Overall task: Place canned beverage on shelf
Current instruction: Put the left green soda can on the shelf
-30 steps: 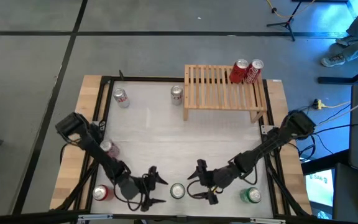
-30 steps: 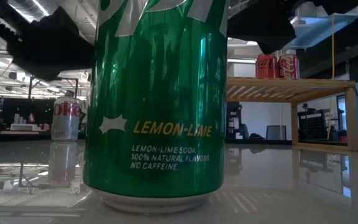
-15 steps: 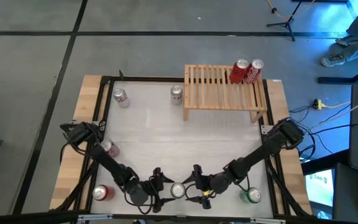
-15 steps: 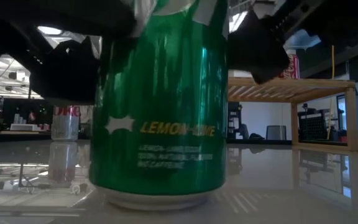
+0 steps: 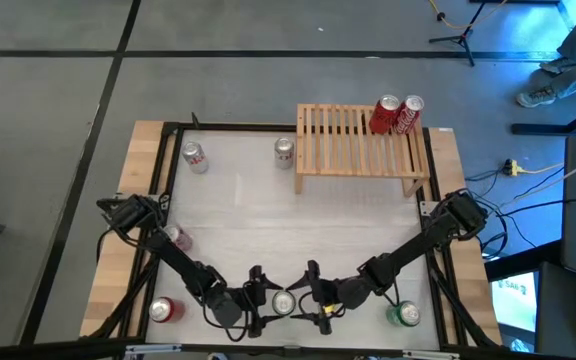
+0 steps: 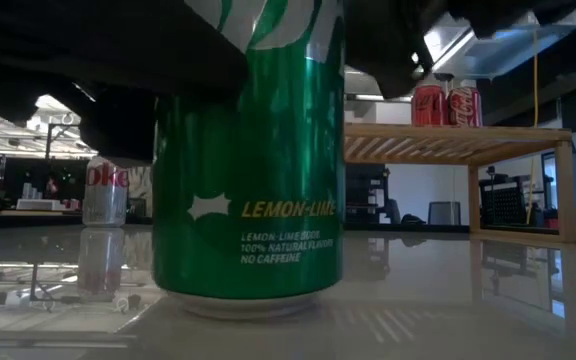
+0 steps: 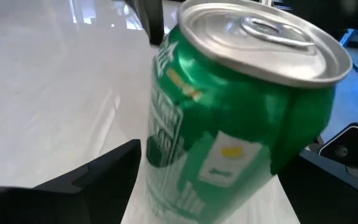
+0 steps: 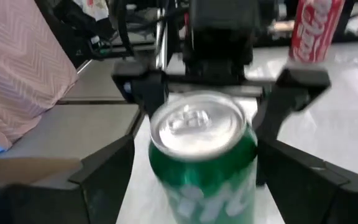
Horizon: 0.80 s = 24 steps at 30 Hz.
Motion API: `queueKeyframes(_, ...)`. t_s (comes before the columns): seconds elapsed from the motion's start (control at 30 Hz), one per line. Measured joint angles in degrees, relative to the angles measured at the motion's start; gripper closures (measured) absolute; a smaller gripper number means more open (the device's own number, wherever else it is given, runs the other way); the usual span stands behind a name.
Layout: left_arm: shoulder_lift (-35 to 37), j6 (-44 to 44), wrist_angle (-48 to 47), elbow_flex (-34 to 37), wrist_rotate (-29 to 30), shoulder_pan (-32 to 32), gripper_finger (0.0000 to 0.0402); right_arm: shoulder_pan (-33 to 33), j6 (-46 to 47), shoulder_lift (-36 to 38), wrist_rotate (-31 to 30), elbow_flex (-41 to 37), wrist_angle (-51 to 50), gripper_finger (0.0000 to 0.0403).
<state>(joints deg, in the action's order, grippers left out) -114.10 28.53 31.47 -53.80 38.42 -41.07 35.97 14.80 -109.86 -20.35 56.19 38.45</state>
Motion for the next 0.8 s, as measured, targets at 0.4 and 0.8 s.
queueKeyframes(0.4,0.0,-2.2,0.4,0.0,-3.0,2.0,0.0054,-2.1,-4.0,0.0,-1.1,0.7,0.2,0.0072)
queueKeyframes(0.8,0.0,-2.3,0.3,0.0,-5.5,3.7,0.0054,-3.9,-1.7,0.0,3.9,0.7,1.7,0.0072)
